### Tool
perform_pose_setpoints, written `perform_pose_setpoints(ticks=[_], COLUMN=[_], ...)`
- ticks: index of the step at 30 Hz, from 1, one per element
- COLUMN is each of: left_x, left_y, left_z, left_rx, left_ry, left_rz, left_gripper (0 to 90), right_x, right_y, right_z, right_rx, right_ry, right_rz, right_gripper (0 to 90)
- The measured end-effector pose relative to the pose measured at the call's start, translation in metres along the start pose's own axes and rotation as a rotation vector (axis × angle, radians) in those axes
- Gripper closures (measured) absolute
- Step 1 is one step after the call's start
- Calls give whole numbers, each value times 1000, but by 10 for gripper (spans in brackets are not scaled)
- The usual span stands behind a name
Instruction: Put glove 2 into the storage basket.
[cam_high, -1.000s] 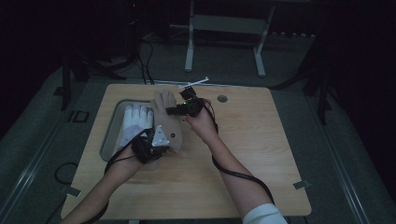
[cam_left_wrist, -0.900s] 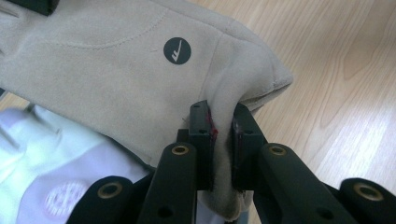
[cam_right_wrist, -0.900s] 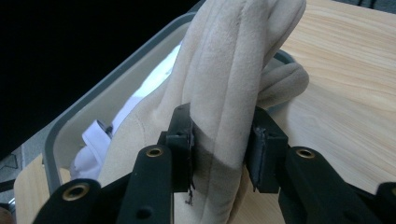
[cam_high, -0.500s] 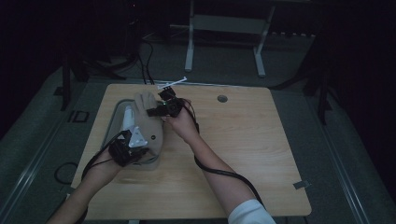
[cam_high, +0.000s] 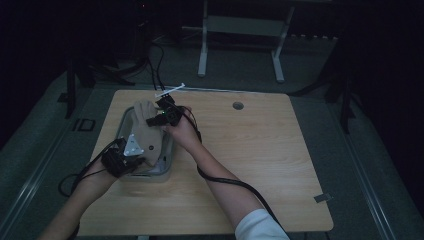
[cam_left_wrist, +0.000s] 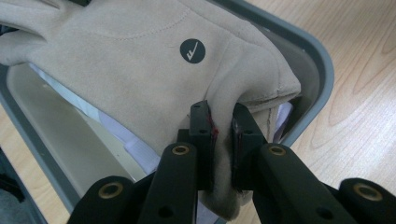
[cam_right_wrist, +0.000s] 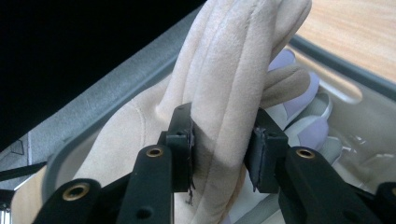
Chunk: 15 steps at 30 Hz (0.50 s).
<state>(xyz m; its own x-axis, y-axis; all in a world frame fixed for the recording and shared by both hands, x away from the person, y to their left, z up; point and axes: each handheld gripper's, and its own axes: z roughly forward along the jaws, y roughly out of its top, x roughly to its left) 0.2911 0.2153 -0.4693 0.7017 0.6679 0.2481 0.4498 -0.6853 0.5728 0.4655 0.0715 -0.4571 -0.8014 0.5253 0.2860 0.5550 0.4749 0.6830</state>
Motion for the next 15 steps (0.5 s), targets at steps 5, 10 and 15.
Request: perform_pose_setpoints(ticks=[5,10,15], left_x=[-3,-3,-1], left_y=[-2,-4,-6], left_z=[12,20,29], left_rx=[12,33,50], left_ry=[-31,-41,-71], left_rz=[-9,-12,-28], left_gripper=[821,819,812], right_x=[-4,-11,-13], right_y=[-7,-15,-16], right_z=[15,29,34], right_rx=[44,70,80], right_ry=[-20,-20,-19], right_rz=[-14,6,-8], right_gripper=[658,652,599])
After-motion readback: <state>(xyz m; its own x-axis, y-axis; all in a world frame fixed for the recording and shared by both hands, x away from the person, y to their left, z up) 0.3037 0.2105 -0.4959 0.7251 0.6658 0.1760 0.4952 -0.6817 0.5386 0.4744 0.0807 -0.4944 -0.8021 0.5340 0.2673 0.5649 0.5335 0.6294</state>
